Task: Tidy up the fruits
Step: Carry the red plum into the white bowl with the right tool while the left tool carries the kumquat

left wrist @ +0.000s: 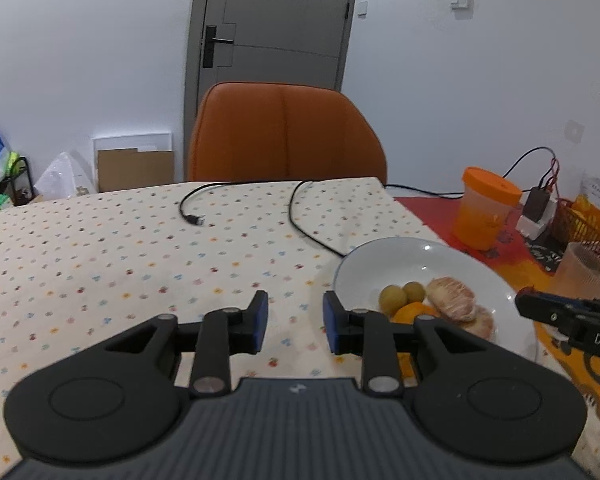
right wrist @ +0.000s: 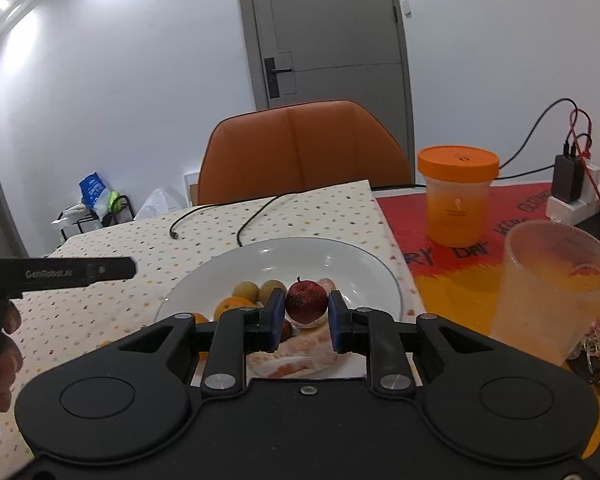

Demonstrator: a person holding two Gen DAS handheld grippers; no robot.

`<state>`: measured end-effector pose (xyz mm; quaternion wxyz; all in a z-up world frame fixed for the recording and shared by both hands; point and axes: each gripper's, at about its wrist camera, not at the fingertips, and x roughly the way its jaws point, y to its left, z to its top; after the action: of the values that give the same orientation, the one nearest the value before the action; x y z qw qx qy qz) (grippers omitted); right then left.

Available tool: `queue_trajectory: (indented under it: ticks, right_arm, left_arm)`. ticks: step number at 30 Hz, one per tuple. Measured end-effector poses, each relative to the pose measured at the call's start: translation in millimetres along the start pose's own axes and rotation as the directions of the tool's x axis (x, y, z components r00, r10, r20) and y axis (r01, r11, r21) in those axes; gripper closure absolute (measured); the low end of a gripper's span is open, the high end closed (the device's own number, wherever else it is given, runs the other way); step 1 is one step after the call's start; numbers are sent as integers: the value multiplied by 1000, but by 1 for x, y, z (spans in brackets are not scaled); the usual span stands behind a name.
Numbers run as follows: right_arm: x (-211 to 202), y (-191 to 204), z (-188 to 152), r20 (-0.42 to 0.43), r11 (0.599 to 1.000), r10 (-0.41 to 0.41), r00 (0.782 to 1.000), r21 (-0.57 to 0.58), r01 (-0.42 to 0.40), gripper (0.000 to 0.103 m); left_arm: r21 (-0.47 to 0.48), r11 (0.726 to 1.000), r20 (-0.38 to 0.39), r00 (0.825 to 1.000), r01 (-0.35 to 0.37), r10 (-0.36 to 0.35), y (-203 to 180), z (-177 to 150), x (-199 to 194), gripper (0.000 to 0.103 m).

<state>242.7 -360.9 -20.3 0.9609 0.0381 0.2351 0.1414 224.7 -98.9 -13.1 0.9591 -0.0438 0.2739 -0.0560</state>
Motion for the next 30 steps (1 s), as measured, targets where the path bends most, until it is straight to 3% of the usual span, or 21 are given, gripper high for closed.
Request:
queue_trajectory:
  ticks: [17, 20, 23, 30]
  right_arm:
    - [5, -16, -9, -7, 998, -62, 998, 28, 62, 81]
    - [6, -16, -9, -3, 997, -78, 997, 18, 78, 72]
    - [5, -15, -10, -4, 997, -76, 997, 13, 76, 71]
    - [4, -14, -15, -20, 998, -59, 998, 21, 60, 71]
  left_arm:
    - [-28, 999, -99, 995, -21, 18, 13, -39, 1, 71]
    - [-30, 999, -113, 993, -17, 14, 12, -47, 5, 71]
    - [-15, 1000, -130, 991, -24, 22, 9, -51, 10, 71]
    - [-26, 1000, -124, 992, -5, 2, 11, -52, 7, 80]
